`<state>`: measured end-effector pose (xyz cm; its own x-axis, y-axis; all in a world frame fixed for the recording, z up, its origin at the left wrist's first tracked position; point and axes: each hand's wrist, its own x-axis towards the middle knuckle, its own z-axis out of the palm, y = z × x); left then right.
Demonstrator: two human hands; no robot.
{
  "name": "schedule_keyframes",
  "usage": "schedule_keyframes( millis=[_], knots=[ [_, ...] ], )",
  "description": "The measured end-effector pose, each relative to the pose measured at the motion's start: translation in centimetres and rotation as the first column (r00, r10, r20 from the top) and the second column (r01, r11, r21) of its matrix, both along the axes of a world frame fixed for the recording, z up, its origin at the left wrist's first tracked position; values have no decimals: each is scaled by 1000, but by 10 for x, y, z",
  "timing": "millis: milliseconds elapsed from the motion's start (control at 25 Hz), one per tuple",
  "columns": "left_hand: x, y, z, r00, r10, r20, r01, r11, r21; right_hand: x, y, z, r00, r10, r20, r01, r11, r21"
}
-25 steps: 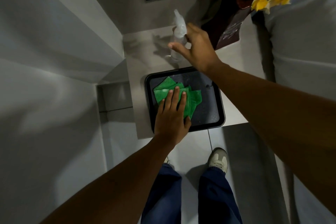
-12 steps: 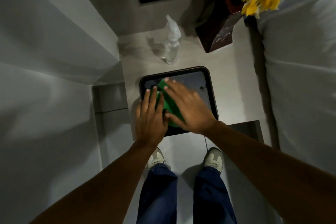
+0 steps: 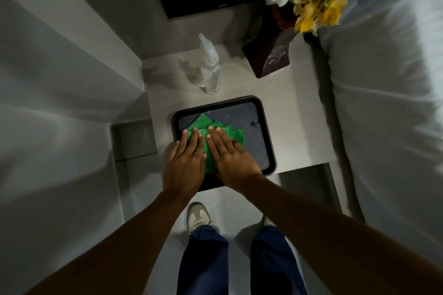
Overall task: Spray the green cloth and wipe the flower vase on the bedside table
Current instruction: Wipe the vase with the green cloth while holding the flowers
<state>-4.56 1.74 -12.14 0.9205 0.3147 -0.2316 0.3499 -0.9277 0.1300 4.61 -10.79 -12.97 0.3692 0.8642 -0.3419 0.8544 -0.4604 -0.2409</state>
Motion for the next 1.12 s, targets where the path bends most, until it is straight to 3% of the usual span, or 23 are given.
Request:
schedule_keyframes(
  millis=[240,440,600,720,840,1000,1040,1120],
  knots=[
    [4,9,2,999,-50,-22,49,998,-44,4,6,-9,994,42,101,-47,998,48],
    [5,6,11,1000,-5,-4,5,989,-145,18,2,-4,991,62,118,-88,970,227],
    [26,-17,45,991,-16,136,37,987,-154,33,-27,17,979,-187,-81,204,869,451],
    [65,-33,77,945,-178,273,217,969,-118,50,-49,42,842,-480,-244,527,641,558],
    [120,-33,112,885,-368,286,370,928,50,77,-53,63,550,-624,-556,812,242,532],
    [184,-8,143,765,-639,74,592,745,309,116,-34,62,37,-564,-825,954,-226,197],
    [198,1,149,725,-688,27,637,685,353,124,-28,59,-38,-519,-854,945,-297,138],
    [223,18,163,674,-739,-19,671,600,436,138,-15,56,-100,-458,-883,927,-364,84]
  ],
)
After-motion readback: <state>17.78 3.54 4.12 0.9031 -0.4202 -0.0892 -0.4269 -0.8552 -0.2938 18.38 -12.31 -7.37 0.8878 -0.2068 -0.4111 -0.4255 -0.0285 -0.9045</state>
